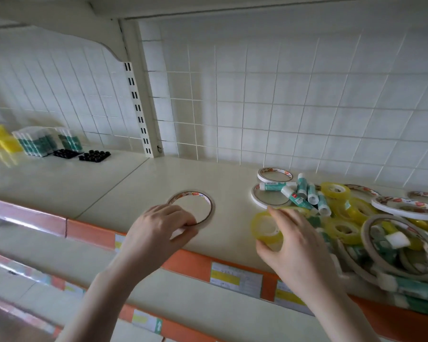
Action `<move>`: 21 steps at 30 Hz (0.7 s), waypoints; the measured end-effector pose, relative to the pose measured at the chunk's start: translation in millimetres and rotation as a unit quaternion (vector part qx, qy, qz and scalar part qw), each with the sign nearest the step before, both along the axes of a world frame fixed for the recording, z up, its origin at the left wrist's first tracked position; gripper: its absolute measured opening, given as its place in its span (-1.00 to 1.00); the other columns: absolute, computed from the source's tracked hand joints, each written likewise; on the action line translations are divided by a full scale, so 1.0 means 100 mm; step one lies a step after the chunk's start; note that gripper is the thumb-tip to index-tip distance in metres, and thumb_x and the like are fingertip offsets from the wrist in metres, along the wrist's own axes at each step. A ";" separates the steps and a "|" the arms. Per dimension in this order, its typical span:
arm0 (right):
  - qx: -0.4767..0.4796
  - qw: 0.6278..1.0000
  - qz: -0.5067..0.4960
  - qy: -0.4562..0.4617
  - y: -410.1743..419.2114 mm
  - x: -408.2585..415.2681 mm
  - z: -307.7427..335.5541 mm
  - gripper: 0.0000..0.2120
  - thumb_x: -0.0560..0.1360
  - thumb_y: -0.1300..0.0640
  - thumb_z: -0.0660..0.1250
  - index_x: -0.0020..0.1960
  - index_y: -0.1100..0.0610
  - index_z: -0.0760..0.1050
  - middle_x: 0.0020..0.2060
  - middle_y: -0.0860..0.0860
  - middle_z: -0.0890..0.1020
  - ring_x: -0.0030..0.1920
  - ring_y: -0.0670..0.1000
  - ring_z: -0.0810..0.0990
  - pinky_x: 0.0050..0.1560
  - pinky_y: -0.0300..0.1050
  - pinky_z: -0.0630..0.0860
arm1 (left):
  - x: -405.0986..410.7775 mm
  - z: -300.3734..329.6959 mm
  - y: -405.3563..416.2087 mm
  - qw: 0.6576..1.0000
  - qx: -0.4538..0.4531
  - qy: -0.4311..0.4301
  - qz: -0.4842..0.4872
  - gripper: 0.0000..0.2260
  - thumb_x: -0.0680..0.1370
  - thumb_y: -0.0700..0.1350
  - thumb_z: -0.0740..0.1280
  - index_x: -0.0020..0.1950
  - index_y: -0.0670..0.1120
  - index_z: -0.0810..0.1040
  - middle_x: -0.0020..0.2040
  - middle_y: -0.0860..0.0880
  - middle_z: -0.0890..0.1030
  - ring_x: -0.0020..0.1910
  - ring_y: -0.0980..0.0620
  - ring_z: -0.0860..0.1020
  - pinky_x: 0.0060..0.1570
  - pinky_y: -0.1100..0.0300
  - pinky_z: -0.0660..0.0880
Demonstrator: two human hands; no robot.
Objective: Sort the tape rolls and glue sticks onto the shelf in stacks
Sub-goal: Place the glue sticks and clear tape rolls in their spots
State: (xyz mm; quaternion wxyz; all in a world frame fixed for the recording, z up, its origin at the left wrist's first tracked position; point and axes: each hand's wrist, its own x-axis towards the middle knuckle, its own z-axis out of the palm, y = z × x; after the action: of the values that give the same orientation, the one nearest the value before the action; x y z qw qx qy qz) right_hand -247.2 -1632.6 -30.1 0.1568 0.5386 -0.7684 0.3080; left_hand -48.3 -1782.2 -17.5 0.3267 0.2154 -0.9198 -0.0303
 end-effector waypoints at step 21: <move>-0.042 0.989 0.082 -0.114 -2.80 2.86 0.17 -0.57 0.28 0.06 0.55 0.12 0.14 0.61 -0.02 0.03 0.64 -0.03 0.07 0.62 -0.02 -0.13 0.48 | 3.12 0.34 -2.36 0.996 -0.052 0.013 0.070 -0.78 0.48 0.09 0.25 -0.20 -0.02 0.57 -0.28 0.12 0.55 -0.30 0.08 0.53 -0.22 0.20 0.44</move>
State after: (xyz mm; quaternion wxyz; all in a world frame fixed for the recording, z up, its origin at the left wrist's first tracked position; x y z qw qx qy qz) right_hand 39.2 -1912.8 -12.8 0.0649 0.5539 -0.7210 0.4114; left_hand 263.8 -2018.2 16.2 0.3510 0.2619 -0.8982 0.0378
